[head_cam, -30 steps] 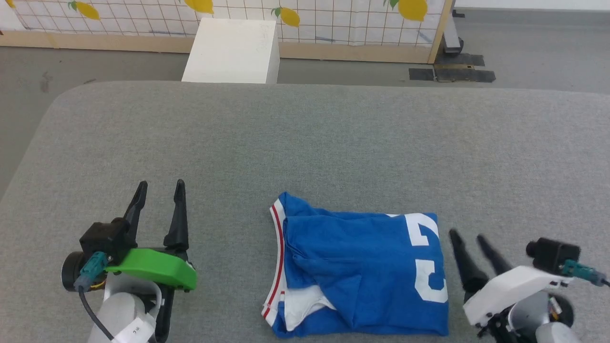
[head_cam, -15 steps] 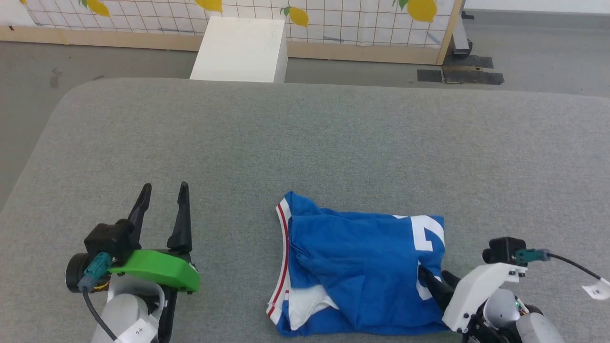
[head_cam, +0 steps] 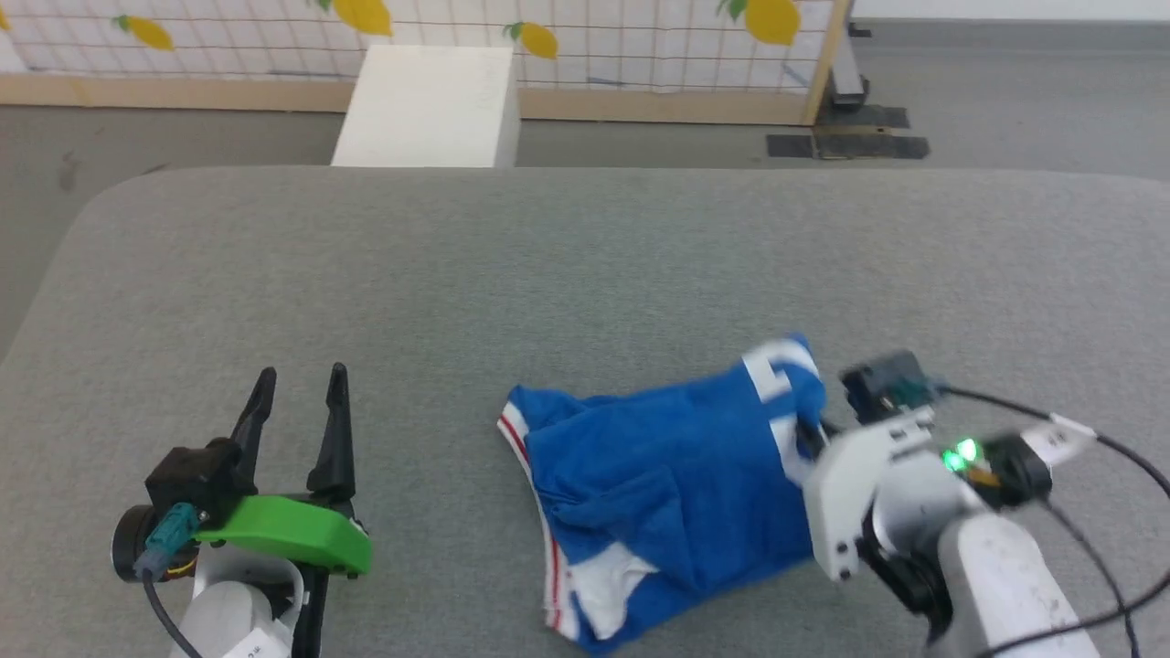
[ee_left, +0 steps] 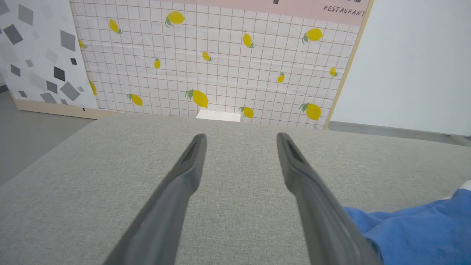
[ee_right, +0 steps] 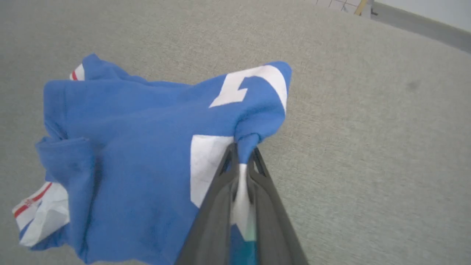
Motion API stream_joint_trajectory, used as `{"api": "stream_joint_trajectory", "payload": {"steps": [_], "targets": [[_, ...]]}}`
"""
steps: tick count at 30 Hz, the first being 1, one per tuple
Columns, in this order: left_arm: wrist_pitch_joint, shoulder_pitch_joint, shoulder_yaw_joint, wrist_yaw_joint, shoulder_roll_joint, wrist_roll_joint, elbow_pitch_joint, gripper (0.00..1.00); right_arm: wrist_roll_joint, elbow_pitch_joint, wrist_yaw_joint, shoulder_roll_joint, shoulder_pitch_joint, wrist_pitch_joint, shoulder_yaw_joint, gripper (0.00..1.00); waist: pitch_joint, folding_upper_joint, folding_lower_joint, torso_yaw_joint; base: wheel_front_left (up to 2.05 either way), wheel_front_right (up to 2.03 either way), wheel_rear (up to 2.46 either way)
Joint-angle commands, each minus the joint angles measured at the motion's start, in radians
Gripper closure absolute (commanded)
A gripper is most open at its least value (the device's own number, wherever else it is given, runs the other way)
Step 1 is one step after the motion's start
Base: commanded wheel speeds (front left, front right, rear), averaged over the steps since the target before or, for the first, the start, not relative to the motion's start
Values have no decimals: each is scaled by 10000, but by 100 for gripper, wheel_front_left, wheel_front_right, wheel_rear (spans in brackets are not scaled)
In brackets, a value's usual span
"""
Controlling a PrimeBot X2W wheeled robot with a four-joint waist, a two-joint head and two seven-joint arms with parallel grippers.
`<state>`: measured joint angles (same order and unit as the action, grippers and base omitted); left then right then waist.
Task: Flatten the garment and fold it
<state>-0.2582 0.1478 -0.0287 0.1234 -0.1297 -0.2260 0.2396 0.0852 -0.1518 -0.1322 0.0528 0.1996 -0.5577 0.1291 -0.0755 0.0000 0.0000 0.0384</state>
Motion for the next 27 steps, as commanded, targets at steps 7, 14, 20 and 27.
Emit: {"api": "stream_joint_trajectory", "payload": {"steps": [7, 14, 20, 27], "targets": [[-36, 75, -194, 18, 29, 66, -558, 0, -1348, 821, 15, 1882, 1726, -912, 1186, 100, -767, 0, 0, -1674, 0, 0, 0], [-36, 700, -134, 23, -176, 233, -1100, 0, -1373, 365, 15, 3424, 2911, -1010, 579, 100, -1840, 0, 0, -2741, 0, 0, 0], [176, 1321, 4, 33, -606, 345, -1631, 0, -1764, -747, 15, 4001, 3718, -286, -741, 100, -2956, 0, 0, -3160, 0, 0, 0], [504, 1811, 119, 43, -1030, 336, -2191, 0, -2920, -1980, 15, 4126, 4555, 985, -2593, 100, -3872, 0, 0, -3029, 0, 0, 0]]}}
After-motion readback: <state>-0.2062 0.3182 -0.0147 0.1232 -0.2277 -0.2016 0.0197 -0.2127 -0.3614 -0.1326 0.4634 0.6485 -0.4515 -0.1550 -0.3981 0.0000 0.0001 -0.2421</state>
